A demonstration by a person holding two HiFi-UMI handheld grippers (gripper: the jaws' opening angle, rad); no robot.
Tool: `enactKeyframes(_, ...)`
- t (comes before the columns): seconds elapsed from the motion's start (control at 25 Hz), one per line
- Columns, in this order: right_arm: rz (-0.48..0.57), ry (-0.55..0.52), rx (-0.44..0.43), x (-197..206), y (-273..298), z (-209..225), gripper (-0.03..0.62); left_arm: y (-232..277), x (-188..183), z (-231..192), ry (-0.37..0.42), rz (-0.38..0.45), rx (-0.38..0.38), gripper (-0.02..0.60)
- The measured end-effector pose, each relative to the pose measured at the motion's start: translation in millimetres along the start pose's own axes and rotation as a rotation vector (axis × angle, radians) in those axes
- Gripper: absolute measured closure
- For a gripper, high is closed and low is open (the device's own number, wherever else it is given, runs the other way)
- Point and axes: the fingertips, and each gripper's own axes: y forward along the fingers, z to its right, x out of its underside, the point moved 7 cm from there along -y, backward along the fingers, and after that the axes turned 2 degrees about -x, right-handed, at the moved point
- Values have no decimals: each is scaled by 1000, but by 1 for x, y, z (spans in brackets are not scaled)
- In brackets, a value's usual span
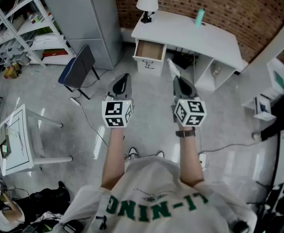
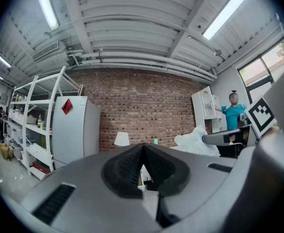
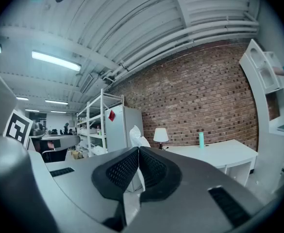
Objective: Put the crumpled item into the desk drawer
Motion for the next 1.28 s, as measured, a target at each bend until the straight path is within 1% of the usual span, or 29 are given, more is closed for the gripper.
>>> enactKeyframes(0.2,-3,9,-18,4,-7,6,586,3,6,10,-24,-15,-7,583)
enactKeyframes(0.36,-14,22,-25,10,-17,16,586,6,12,27,-29,-35,-3,583)
enactKeyframes(0.64,-26,57,-28,14,-32,46,586,18,13,65,-28,-43,12,583)
enactKeyframes(0.92,-35,85,-44,26,-45,72,586,28,15,100,-4,-44,30,583)
enactKeyframes(1.08,-48,89,-71,30,-37,74,586,34,18,100,-12,-58,14,583)
enactKeyframes(1.28,-62,98,-83,36,-6,72,586,51,24,80,-16,-58,2,583)
